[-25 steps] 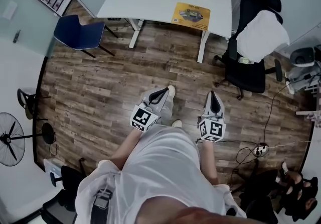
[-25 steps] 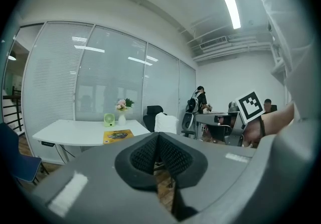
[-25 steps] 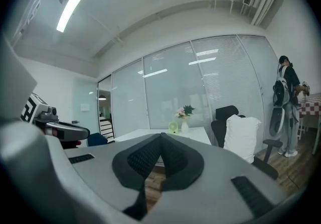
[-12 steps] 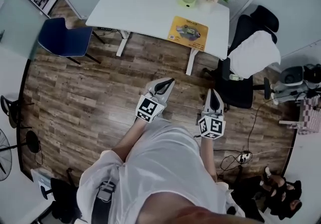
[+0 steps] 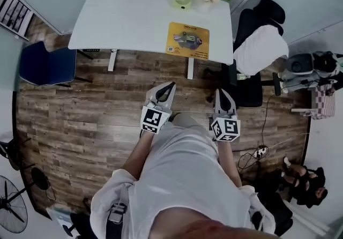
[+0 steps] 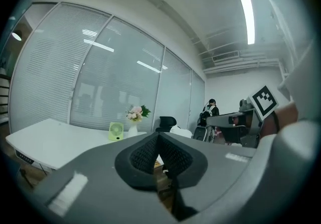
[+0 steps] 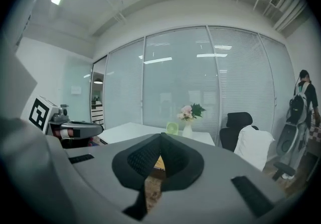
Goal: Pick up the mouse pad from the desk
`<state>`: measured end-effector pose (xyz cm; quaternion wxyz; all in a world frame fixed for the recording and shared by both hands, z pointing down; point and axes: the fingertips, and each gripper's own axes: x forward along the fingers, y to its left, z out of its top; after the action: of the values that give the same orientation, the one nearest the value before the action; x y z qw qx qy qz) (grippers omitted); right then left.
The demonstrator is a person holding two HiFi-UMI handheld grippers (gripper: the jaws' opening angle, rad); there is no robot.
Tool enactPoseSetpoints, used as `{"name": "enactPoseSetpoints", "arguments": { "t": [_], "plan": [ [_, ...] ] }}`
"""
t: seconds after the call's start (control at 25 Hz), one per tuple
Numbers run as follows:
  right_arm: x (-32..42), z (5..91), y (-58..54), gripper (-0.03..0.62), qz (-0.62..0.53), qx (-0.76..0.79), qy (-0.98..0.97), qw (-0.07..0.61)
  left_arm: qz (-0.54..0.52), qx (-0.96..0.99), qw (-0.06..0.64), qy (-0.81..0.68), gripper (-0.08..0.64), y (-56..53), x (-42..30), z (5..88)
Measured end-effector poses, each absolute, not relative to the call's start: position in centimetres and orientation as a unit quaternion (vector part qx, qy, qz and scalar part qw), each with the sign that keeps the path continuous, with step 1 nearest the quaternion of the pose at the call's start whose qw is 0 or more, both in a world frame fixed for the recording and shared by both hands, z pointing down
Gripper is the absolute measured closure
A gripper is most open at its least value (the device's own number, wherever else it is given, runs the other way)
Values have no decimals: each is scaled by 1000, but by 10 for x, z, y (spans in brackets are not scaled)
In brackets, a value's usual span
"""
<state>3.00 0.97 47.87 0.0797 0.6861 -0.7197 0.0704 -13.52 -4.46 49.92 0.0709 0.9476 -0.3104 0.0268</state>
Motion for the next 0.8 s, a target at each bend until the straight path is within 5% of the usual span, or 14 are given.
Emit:
{"name": "enactPoseSetpoints", "arguments": {
  "t": [0.36, 0.8],
  "plan": [
    [30, 482, -57, 589, 57, 656, -745, 102, 20, 930, 106, -352, 572, -104, -142, 523],
    [112, 493, -183, 589, 77, 645, -759, 51, 60, 901, 113, -415, 572, -216, -93, 523]
  ]
}}
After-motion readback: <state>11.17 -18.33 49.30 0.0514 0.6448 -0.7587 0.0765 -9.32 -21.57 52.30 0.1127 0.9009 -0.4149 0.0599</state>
